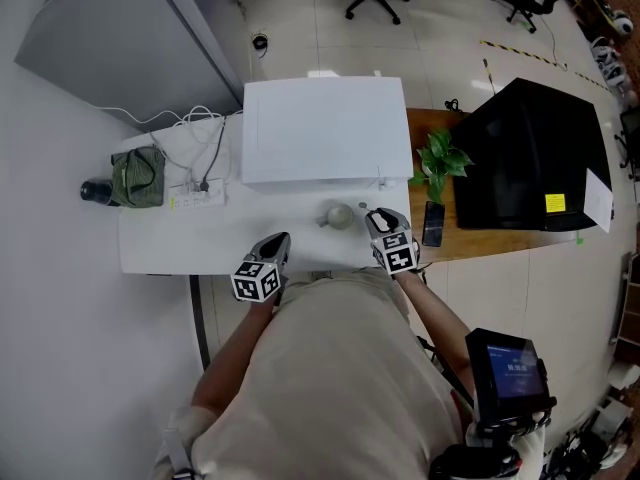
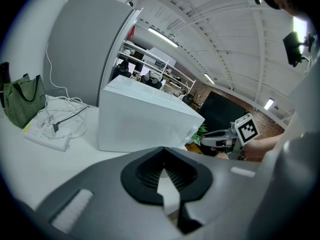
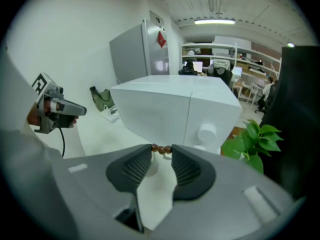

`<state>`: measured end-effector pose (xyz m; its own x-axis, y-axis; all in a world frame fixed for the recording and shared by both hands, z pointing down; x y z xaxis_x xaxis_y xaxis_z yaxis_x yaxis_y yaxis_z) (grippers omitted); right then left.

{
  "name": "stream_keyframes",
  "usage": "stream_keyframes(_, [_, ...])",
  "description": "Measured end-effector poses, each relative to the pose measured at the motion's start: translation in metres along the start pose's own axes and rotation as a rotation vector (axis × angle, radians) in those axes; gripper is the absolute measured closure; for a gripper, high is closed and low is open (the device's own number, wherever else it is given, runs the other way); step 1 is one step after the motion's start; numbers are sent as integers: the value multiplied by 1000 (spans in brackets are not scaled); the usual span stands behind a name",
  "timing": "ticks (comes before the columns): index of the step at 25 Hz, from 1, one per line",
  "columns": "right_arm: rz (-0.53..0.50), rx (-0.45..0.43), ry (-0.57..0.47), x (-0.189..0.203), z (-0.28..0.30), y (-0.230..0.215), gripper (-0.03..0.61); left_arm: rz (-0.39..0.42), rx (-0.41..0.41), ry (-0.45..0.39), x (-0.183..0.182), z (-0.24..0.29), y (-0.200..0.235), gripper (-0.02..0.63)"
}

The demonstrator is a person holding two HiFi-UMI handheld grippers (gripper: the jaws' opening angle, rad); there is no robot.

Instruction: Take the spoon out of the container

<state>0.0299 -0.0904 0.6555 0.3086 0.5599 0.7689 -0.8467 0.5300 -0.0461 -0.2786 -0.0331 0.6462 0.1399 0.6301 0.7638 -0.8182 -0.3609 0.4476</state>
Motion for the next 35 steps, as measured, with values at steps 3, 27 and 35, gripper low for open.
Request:
stream_keyframes(3, [1,8,36,12,15,-6,453,-4,-10,1,1,-2,1,614])
stream_keyframes(27, [-17,28,195,91,37,-1,451,-17,-44,16,9,-17,4,614])
stream_keyframes(35, [-42,35,316,128,58,3,451,-27,-57,23,11,-25,6,614])
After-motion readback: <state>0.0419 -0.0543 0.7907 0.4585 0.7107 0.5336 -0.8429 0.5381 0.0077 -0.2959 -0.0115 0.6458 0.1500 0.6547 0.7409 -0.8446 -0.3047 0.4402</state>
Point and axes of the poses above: the fingertips, and each gripper's own axes: z forward along the fingers, y to its left, x out of its underside, the point moved 9 cm from there along -z, backward along the fingers, and after that the axes turned 5 degrees about -y, right-handed, at the moved point
